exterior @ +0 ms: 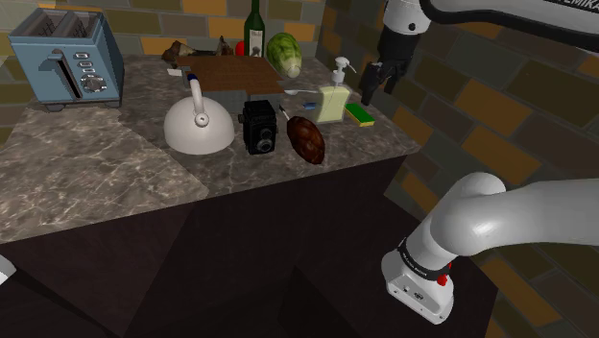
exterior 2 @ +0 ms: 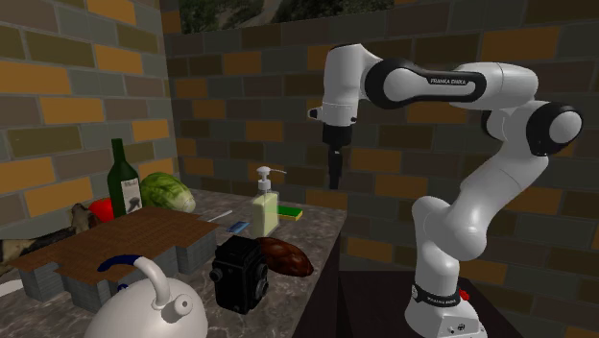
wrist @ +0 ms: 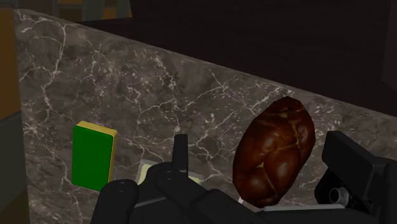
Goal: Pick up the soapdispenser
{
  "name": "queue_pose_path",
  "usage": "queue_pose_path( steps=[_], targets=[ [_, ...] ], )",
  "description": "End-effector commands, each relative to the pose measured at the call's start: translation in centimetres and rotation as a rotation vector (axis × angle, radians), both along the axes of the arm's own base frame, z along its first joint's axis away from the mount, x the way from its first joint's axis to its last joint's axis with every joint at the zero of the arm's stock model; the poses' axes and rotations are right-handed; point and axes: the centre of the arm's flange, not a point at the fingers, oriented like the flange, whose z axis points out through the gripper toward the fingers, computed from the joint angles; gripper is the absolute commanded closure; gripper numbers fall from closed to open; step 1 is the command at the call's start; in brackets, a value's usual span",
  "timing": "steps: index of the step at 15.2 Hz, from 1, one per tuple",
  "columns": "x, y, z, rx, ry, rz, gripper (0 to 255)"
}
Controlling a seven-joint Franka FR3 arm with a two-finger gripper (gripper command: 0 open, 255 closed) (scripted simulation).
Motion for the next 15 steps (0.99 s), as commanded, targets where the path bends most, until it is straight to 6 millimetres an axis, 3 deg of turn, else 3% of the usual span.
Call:
queue_pose_path(
  steps=[1,15],
  targets=[
    [0.0,0.0,0.0,0.000,0.000,0.000,0],
    [16.3,-9.7,1.3,0.011,0.012,-0.182,0]
  ],
)
